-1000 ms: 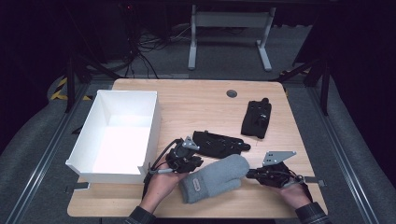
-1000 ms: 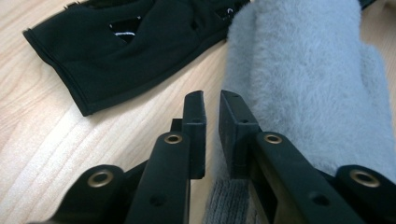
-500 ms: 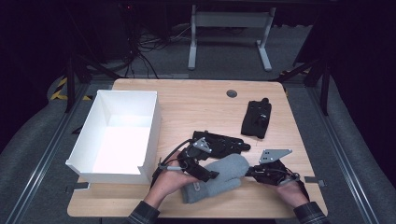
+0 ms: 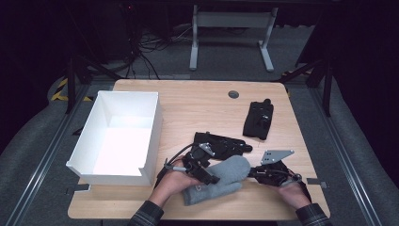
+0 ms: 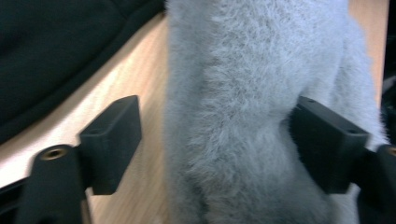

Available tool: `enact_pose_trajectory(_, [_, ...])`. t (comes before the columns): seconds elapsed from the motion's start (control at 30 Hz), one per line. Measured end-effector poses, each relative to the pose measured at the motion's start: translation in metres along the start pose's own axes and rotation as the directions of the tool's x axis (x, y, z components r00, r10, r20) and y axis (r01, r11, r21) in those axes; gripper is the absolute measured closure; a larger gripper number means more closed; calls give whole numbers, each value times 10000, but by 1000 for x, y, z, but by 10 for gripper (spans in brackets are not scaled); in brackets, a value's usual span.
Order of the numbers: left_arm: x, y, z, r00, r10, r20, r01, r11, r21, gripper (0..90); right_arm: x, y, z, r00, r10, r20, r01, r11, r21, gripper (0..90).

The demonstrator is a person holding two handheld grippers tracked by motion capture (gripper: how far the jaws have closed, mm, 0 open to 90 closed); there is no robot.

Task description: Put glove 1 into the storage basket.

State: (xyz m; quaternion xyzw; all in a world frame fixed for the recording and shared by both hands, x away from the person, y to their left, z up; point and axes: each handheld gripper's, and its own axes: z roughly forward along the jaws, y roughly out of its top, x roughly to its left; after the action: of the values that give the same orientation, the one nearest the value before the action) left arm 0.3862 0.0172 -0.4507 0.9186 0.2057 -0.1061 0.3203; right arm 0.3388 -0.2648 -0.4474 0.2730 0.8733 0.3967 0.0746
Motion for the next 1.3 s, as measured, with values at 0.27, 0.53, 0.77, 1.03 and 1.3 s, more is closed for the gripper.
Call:
enact_pose_trajectory(0.27, [3, 1, 2, 9964, -22, 853, -2, 9996, 284, 514, -2, 0, -2, 10000, 14, 56, -13, 10000, -82, 781])
enact_pose_trajectory(0.53, [5, 1, -1, 9900, -211, 1391, 189, 9997, 171, 724, -16, -13, -21, 9931, 496, 1066, -450, 9980, -447, 448])
enact_pose_trajectory(0.77, [-2, 2, -12, 9928, -197, 1178, 201, 9998, -18, 751, -33, -26, -25, 9760, 888, 1990, -820, 9957, -425, 244])
enact_pose_trajectory(1.03, [-10, 2, -35, 9988, -348, 353, 371, 9969, -693, 751, -37, -30, -14, 9687, 822, 2341, -848, 9964, 8, 180])
enact_pose_trajectory(1.3, [-19, 9, -67, 9959, -760, -495, 682, 9873, -1435, 749, -35, -32, -8, 9668, 749, 2441, -769, 9970, -15, 128])
